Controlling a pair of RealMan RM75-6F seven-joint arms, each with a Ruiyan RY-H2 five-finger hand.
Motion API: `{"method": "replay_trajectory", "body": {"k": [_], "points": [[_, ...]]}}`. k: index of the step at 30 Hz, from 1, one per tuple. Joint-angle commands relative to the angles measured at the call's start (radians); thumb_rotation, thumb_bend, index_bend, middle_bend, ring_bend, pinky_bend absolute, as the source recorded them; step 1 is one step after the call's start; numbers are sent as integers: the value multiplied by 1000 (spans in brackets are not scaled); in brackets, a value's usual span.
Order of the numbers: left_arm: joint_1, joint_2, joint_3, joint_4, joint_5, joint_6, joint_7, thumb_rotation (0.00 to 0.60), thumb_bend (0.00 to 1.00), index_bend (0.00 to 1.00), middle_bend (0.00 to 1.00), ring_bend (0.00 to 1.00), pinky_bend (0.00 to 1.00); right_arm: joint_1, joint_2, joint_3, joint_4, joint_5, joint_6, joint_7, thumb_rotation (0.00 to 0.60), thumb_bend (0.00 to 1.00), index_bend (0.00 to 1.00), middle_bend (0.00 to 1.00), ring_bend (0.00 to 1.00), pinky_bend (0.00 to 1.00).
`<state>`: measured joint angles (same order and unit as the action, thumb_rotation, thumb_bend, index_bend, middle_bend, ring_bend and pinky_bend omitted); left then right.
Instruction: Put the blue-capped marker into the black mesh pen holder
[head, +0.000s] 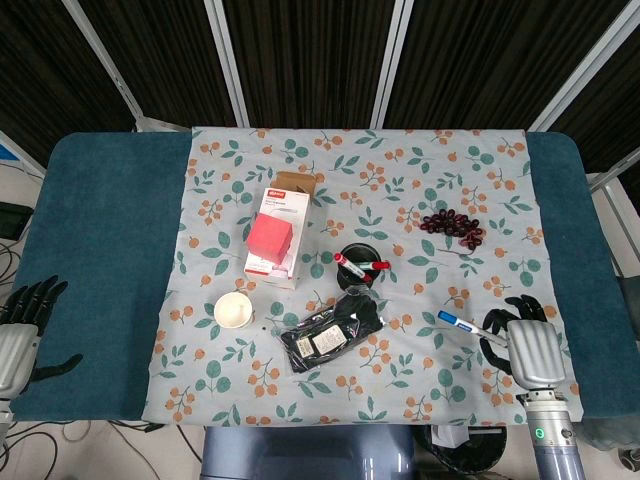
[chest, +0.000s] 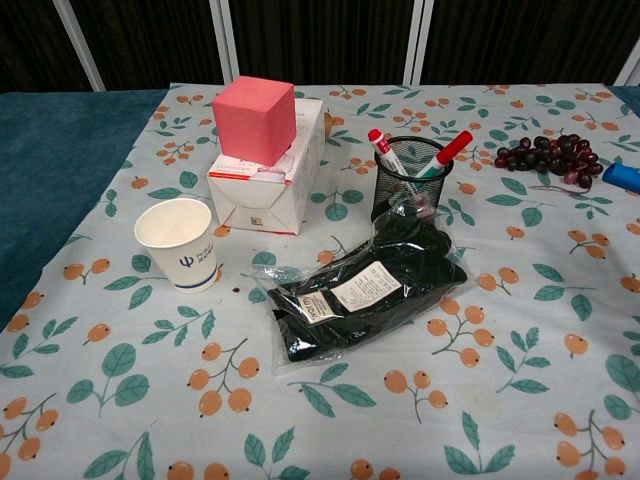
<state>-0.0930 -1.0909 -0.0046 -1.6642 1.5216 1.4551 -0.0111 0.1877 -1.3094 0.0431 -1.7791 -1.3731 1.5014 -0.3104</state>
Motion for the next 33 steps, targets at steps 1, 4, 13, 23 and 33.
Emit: {"method": "replay_trajectory", "body": {"k": [1,4,13,23,33], "points": [[0,0,0,1,0,-1,0,600,50,0,0,0,0,-6,-1,7,-1,-15,7,17,600,505,687,593,253,169],[-1,0,-1,1,0,-1,-1,600,50,0,0,0,0,-9,0,10,-1,-21,8,24,600,505,687,594,253,169],[1,1,0,3,4,4,-8,600,50,0,0,0,0,-17,-1,13,1,-44,5,27,600,505,687,593,254,169],[2,-1,0,3,6,5,-5,600,50,0,0,0,0,-25,-1,18,-1,-53,-1,23,600,505,687,593,253,169],[-2,-1,-2,0,0,-2,-5,600,50,0,0,0,0,-16,-17,38,0,-58,-8,-4,600,504,687,593,253,169]]}}
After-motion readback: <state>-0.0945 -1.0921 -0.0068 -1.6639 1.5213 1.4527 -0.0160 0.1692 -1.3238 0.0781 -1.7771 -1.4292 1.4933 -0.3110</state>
